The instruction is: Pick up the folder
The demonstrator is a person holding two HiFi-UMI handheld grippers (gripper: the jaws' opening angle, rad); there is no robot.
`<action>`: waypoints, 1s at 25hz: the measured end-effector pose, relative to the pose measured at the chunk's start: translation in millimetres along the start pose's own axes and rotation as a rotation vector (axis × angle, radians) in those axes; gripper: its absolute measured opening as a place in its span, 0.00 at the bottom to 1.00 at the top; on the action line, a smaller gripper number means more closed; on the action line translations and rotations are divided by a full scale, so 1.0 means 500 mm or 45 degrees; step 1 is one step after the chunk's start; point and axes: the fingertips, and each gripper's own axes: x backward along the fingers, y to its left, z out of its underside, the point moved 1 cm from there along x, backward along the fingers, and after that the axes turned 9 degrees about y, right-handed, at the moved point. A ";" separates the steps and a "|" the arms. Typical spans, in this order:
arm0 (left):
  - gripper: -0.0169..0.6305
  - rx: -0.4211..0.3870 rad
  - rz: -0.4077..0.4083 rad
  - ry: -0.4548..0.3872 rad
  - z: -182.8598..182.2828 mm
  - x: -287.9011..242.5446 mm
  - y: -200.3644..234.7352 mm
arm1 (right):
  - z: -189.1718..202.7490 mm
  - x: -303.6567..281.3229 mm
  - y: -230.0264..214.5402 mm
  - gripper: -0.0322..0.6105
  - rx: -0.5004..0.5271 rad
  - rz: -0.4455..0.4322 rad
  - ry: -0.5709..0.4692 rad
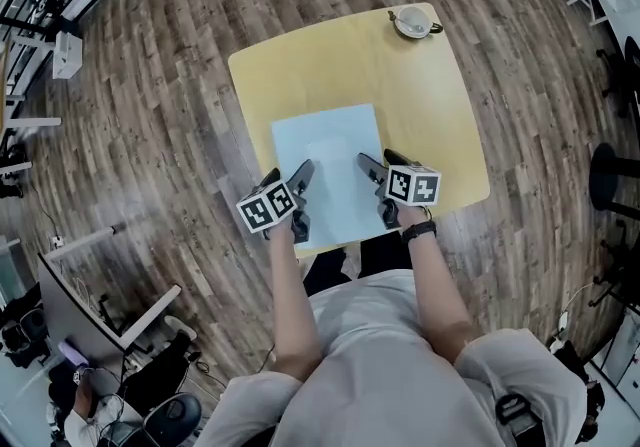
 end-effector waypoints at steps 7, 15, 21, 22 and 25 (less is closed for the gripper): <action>0.68 0.034 0.007 0.065 0.025 -0.029 0.007 | 0.022 -0.019 -0.013 0.52 -0.192 -0.123 0.039; 0.68 0.061 0.039 0.075 0.021 -0.026 0.008 | 0.014 -0.019 -0.010 0.52 -0.174 -0.097 0.019; 0.68 0.057 0.053 0.039 0.022 -0.003 -0.001 | 0.008 0.001 0.011 0.52 -0.126 -0.088 -0.007; 0.68 0.050 0.059 0.027 0.019 0.004 -0.002 | 0.006 0.005 0.017 0.52 -0.115 -0.088 -0.019; 0.68 0.025 0.069 -0.010 0.003 0.022 -0.011 | -0.009 0.018 0.039 0.52 -0.082 -0.092 -0.054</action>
